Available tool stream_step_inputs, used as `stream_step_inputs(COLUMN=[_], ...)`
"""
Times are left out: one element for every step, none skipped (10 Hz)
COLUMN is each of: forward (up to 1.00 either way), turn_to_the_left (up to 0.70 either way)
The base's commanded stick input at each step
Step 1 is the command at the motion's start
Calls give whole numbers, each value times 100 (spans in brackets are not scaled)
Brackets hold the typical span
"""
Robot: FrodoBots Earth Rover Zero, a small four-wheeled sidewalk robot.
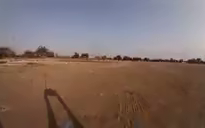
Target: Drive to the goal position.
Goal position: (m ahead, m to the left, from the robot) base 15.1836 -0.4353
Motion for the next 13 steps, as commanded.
stream_step_inputs(forward=[70, 70, 70, 70, 70, 70, 70, 70, 70, 70, 70, 70, 70], turn_to_the_left=[0, 0, 0, 0, 0, 0, 0, 0, 0, 0, 0, 0, 0])
